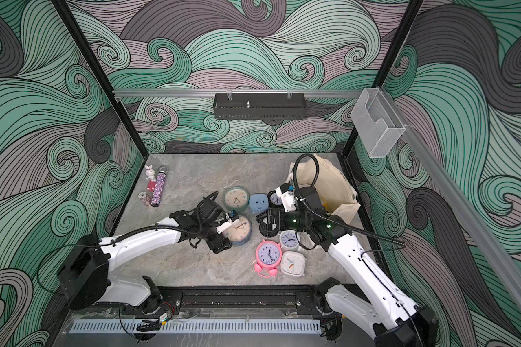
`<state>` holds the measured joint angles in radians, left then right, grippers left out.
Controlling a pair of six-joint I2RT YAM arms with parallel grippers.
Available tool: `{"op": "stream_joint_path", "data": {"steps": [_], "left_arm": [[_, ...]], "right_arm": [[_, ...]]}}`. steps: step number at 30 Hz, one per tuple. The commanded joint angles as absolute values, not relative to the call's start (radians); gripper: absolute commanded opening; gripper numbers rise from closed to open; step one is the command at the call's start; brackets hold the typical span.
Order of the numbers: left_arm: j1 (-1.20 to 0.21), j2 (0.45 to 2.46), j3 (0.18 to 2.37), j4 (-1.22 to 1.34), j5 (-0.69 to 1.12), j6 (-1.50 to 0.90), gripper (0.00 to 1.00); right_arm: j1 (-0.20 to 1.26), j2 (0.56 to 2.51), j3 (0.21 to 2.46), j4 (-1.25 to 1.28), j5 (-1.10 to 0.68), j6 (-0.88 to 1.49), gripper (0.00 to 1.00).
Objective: Put the alarm clock into the canvas bag
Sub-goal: Pick up the alarm from the center of the board, then place the alarm at the canvas bag.
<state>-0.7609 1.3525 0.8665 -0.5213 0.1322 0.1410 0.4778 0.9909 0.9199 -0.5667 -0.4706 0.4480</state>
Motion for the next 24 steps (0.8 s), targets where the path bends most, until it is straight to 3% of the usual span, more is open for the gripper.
{"op": "stream_joint_path", "data": {"steps": [1,10,24], "left_arm": [[-0.752,1.248,0.864,-0.438,0.083,0.013,0.64],[-0.753,1.170,0.876,-0.261,0.088,-0.169,0.64],[-0.771,1.138,0.891,-0.218,0.145,-0.206,0.63]], "right_arm": [[0.474,1.029,0.964,-0.579,-0.474,0.488,1.00],[0.504,1.146,1.059,-0.511,-0.552,0.565,1.00],[0.552,1.282,1.119,-0.418,-0.574,0.648,0.93]]}}
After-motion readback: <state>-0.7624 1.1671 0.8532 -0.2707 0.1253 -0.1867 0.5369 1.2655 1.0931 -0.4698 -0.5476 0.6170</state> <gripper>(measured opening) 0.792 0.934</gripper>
